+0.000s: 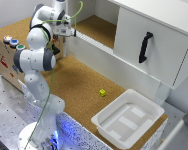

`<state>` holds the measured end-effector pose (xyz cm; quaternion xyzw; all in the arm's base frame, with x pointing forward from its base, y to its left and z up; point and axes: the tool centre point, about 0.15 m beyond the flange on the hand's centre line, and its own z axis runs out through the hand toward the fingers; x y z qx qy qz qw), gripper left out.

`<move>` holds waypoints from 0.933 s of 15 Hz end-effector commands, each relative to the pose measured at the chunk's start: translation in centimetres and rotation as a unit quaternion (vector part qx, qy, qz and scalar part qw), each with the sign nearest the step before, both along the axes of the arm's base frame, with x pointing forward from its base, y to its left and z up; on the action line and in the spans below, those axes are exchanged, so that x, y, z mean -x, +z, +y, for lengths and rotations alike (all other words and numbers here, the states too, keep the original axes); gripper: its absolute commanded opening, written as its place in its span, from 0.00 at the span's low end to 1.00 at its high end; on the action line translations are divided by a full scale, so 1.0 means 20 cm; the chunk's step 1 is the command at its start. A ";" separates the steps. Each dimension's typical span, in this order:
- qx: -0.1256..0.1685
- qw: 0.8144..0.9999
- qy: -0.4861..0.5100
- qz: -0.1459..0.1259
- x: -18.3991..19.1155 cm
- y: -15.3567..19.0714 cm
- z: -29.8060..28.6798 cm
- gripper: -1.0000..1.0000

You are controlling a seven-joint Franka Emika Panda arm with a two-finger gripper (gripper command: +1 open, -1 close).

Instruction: Put the purple object on top of the drawer

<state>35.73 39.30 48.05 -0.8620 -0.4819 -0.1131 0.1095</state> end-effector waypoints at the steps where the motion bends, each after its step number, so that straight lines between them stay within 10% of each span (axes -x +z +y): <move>1: -0.039 0.994 0.107 -0.005 -0.01 -0.12 0.30 0.00; 7: -0.009 0.971 0.241 0.010 0.12 -0.23 0.45 0.00; 8: -0.015 0.971 0.239 0.006 0.12 -0.21 0.44 1.00; 14: -0.030 0.967 0.252 -0.014 0.22 -0.06 0.41 1.00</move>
